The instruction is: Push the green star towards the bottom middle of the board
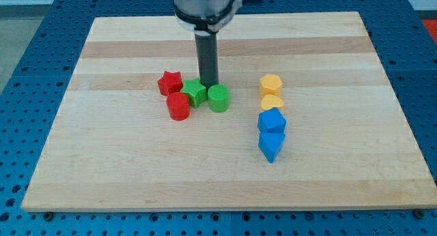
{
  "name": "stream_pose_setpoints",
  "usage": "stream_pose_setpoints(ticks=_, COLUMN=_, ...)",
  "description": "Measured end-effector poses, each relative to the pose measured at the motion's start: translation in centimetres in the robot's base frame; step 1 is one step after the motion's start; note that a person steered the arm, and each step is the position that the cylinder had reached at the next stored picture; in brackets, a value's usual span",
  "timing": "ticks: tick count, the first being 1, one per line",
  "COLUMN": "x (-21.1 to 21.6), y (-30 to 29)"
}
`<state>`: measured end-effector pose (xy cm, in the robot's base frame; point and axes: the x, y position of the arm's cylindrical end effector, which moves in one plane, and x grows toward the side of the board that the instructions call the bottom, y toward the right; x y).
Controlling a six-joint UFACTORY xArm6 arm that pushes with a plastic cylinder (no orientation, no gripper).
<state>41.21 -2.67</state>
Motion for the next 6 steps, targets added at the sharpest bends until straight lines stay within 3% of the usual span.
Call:
stream_pose_setpoints(ticks=1, x=-3.8, y=1.2)
stream_pose_setpoints(ticks=2, x=-5.3, y=-1.2)
stream_pose_setpoints(ticks=3, x=-2.3, y=-4.0)
stream_pose_setpoints(ticks=6, x=10.2, y=-4.1)
